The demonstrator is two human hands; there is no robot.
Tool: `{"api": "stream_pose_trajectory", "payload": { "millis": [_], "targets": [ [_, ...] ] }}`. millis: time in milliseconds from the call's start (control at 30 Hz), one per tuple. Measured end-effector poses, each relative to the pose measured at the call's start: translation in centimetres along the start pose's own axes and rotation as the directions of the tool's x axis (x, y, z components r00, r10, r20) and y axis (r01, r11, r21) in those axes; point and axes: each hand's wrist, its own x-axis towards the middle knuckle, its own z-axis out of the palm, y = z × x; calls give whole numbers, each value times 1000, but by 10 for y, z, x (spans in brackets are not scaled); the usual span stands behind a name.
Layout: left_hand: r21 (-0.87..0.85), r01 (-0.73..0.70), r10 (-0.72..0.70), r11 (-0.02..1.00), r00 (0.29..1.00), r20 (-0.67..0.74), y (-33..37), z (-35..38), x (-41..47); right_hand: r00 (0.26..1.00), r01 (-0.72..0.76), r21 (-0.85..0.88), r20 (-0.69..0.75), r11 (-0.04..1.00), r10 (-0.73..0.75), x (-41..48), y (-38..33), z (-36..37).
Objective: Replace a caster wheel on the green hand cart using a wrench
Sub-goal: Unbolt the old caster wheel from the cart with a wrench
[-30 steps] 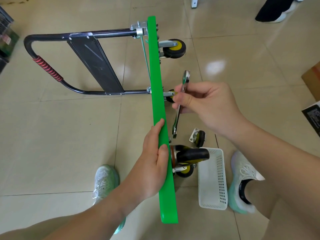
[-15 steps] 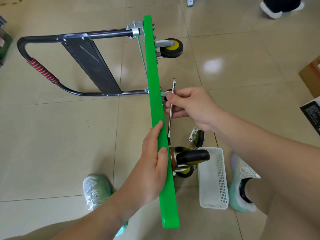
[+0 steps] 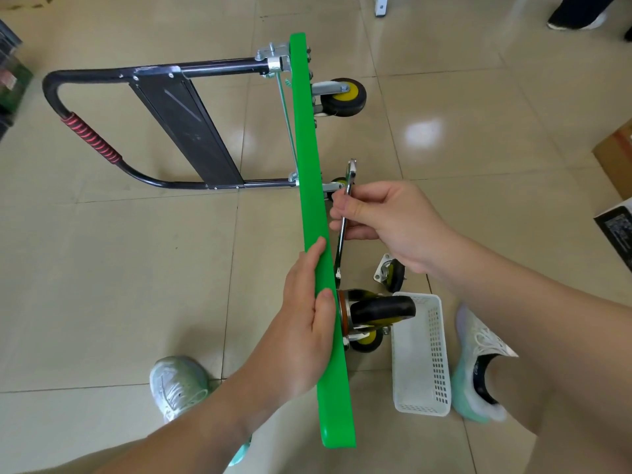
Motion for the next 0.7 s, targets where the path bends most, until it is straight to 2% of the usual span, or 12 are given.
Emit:
{"api": "stream_pose_trajectory", "payload": {
  "millis": [300, 400, 700],
  "targets": [
    [27, -36, 38, 999, 998, -49, -5, 1, 0, 977, 186, -21, 112, 982, -182, -52, -1, 5],
    [21, -25, 26, 999, 999, -47, -5, 1, 0, 962, 244, -79, 147, 967, -230, -73, 5, 7],
    [-3, -21, 21, 1000, 999, -34, -6, 3, 1, 923, 367, -148, -64, 918, -379, -66, -8, 2]
  ]
}}
